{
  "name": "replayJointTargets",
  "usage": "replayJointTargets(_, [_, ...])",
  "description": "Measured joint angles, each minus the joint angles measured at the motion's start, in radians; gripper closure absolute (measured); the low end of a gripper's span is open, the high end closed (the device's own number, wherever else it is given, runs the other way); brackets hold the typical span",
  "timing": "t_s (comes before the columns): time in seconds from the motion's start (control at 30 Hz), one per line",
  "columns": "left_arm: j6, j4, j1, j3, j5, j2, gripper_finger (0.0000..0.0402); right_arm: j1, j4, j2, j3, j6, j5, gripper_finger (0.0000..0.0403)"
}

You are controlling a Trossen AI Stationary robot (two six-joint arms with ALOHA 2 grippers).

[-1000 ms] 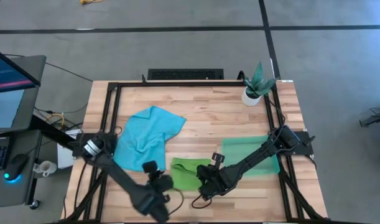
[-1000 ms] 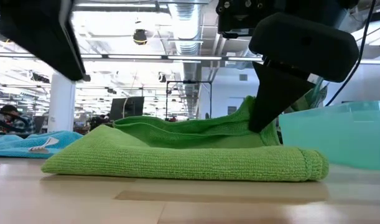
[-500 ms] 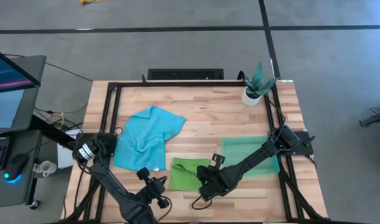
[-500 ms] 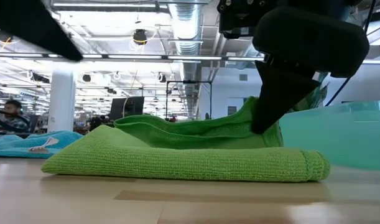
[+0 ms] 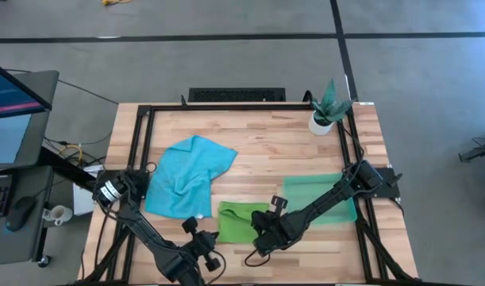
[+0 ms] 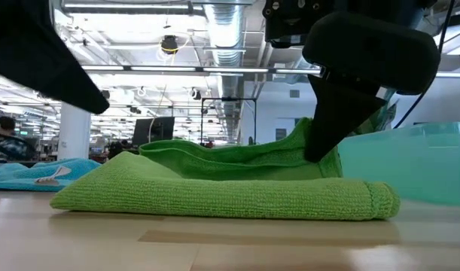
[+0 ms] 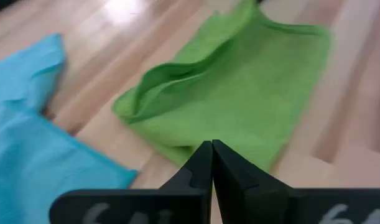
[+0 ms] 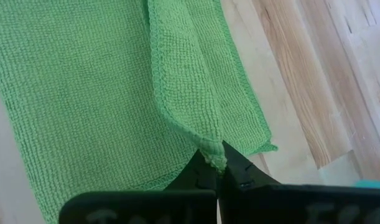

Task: Roll microfiber towels into tight, uniform cylinder then place into a basket
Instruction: Fold the green towel

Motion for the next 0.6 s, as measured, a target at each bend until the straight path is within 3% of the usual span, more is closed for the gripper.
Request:
replayJointTargets(0.33, [0.264, 0.081, -0.003, 0.000, 0.056, -0.170, 0.0401, 0.000, -0.031, -0.002, 0.000, -0.003, 0.001, 0.0390])
replayJointTargets(0.47, [0.431, 0.197, 0.004, 0.001, 0.150, -0.229, 0.0401, 0.000, -0.041, -0.002, 0.000, -0.005, 0.001, 0.0390])
replayJointTargets(0.6, [0.630, 0.368, 0.036, 0.000, 0.331, -0.234, 0.0401, 0.000, -0.054, -0.002, 0.000, -0.005, 0.001, 0.0388])
